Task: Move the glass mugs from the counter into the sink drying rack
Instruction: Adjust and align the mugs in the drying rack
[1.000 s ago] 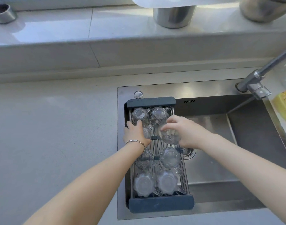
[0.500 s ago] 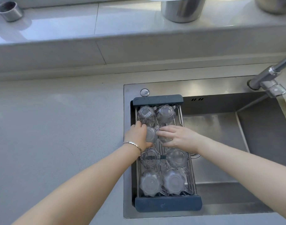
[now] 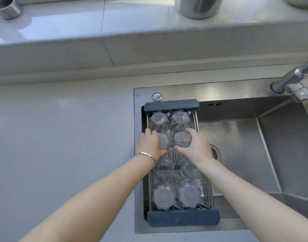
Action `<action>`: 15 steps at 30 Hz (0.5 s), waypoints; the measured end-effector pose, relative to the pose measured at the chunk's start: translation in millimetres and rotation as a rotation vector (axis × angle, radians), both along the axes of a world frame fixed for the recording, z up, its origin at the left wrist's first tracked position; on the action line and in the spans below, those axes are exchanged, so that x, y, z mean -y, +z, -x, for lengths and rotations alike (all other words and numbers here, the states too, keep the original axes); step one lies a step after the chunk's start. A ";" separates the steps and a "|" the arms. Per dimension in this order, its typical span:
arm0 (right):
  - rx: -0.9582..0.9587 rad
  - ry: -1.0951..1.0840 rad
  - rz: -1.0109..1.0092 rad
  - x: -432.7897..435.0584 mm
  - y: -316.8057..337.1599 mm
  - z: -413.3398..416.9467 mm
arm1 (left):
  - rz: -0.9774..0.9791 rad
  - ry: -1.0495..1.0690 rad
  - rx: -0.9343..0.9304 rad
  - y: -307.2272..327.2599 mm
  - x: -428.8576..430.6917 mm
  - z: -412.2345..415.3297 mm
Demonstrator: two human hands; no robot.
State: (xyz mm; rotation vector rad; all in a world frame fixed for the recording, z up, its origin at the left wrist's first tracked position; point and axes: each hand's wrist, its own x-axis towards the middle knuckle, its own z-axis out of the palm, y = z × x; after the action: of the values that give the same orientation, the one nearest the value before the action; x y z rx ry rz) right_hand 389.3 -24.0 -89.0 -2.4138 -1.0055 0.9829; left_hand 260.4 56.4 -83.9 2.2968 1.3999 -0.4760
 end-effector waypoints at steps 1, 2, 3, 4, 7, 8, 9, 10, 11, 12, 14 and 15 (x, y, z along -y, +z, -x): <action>-0.013 0.011 -0.023 1.7 -0.7 -1.6 | -0.005 -0.002 -0.002 -0.6 0.1 -0.3; -0.033 0.006 -0.041 3.9 -0.4 -2.5 | -0.012 -0.003 -0.003 -1.1 0.6 -0.5; -0.051 -0.012 -0.062 6.1 -1.0 -3.4 | -0.019 -0.003 -0.003 -1.6 1.0 -0.9; -0.060 -0.027 -0.077 7.6 -1.8 -3.4 | -0.025 0.000 -0.005 -1.8 1.4 -1.3; -0.073 0.008 -0.081 9.3 -1.6 -4.1 | -0.017 0.014 0.005 -0.8 4.4 -1.1; -0.086 0.033 -0.060 9.2 0.3 -6.3 | -0.017 0.016 0.021 0.3 6.2 0.6; -0.105 0.051 -0.037 9.9 3.5 -9.8 | -0.039 0.012 0.041 2.5 8.1 3.4; -0.112 0.055 -0.024 12.0 8.1 -13.9 | -0.085 -0.005 0.077 5.9 10.2 8.0; -0.094 0.047 -0.027 15.8 13.8 -18.3 | -0.132 -0.042 0.135 9.6 12.5 13.6; -0.053 0.038 -0.038 21.6 19.7 -22.3 | -0.151 -0.109 0.211 12.8 15.1 19.5; 0.024 0.039 -0.019 38.0 30.5 -26.0 | -0.068 -0.345 0.298 16.4 22.1 30.9; 0.044 0.056 0.035 47.0 34.1 -24.1 | -0.014 -0.485 0.264 16.8 27.2 35.5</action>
State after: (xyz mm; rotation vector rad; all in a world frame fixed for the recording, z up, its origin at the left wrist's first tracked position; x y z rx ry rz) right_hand 413.5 -71.1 -54.8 -2.4576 -1.0852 0.9777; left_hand 224.9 29.3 -67.2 2.5957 0.7226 -0.2830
